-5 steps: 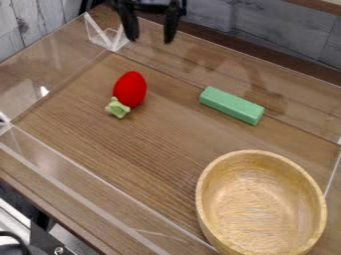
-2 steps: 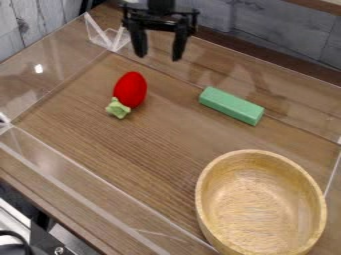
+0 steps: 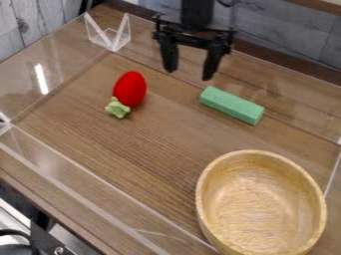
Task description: Move the red fruit to the left
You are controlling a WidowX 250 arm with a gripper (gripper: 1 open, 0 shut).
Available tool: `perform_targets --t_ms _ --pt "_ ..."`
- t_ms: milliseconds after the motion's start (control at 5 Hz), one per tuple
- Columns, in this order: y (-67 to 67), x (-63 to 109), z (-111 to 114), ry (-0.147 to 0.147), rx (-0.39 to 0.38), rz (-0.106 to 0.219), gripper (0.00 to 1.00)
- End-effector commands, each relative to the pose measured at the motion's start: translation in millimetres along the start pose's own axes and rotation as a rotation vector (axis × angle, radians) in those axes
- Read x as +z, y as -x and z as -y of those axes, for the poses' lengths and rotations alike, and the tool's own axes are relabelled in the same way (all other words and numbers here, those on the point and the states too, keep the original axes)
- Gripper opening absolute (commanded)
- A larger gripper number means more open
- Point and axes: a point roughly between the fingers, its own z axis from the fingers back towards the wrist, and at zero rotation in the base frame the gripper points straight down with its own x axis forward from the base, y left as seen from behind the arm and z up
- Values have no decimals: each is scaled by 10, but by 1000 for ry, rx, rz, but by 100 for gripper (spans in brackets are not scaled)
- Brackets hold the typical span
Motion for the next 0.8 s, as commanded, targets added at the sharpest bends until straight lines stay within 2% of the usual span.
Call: perform_targets --t_ms 0,400,600 --pt "54 229 -90 9 -76 71 100" --pt "-5 244 -235 34 -65 93 100" --pt "-46 256 -418 46 -10 110 100"
